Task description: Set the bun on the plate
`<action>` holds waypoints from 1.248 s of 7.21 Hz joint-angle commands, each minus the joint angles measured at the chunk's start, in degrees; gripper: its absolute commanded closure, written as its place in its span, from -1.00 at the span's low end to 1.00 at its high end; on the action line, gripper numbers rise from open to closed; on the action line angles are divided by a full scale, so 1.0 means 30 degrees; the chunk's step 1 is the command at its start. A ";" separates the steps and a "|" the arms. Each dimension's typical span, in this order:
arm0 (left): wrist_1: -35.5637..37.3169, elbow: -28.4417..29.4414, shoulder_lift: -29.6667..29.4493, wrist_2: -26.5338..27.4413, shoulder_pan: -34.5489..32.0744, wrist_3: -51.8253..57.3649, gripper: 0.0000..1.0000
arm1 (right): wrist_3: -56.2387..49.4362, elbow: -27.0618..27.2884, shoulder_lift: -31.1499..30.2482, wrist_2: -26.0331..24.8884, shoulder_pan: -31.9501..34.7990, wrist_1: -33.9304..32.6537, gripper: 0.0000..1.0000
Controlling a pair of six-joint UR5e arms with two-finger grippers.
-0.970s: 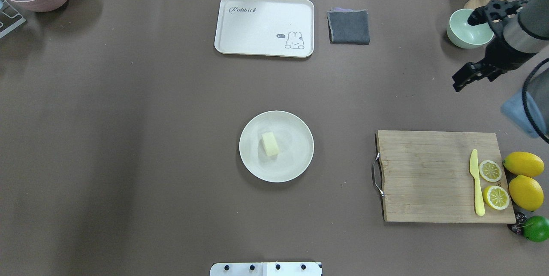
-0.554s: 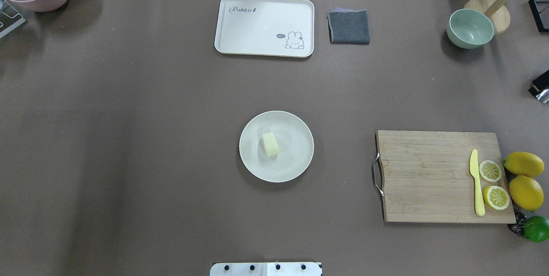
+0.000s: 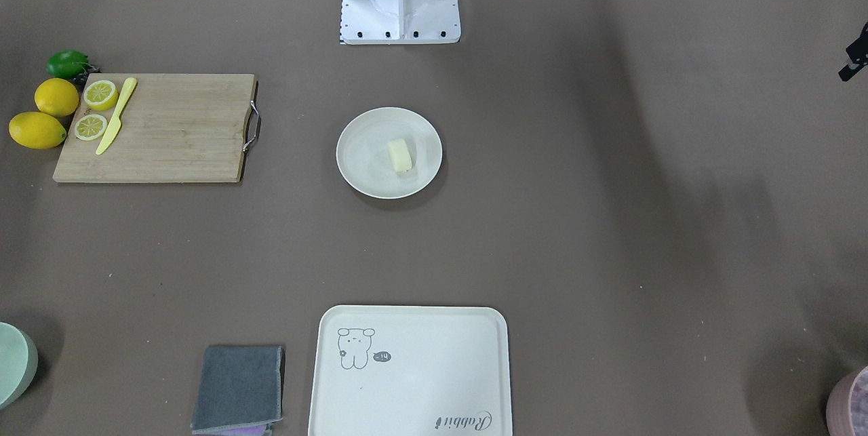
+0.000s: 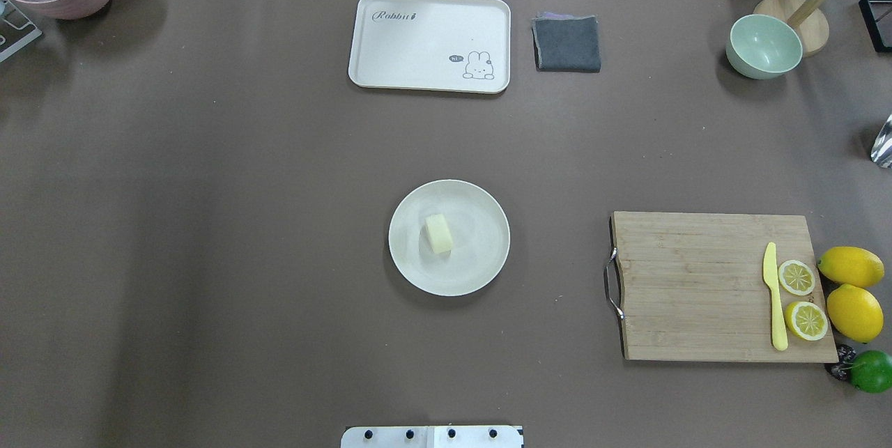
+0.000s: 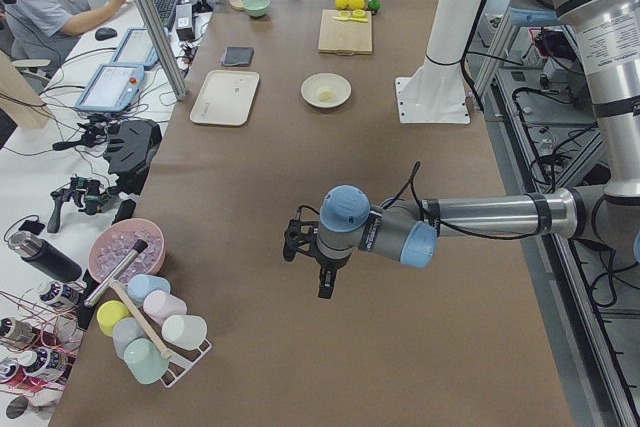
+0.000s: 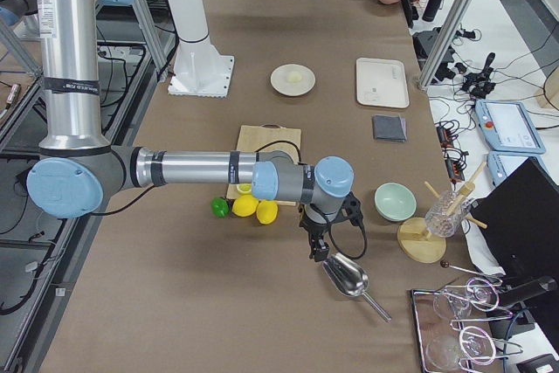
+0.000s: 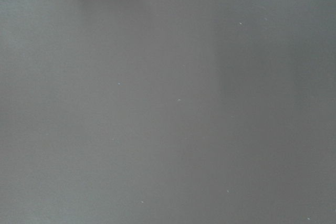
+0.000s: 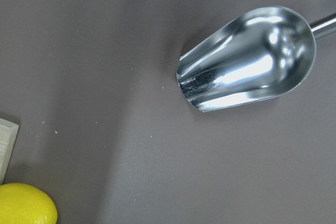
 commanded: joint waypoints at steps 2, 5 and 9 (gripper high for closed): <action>-0.0032 -0.0022 -0.0247 -0.0009 -0.0265 -0.0115 -0.95 | -0.0188 -0.0055 -0.0402 -0.0011 0.0429 0.0024 -1.00; -0.0032 0.0008 -0.0246 0.0020 -0.0265 -0.0115 -0.95 | 0.0075 0.0002 -0.0373 0.0018 0.0429 -0.0005 -1.00; -0.0032 0.0329 -0.0334 0.0020 -0.0265 -0.0144 -0.95 | 0.1071 0.0176 -0.0285 0.0077 0.0429 -0.0005 -1.00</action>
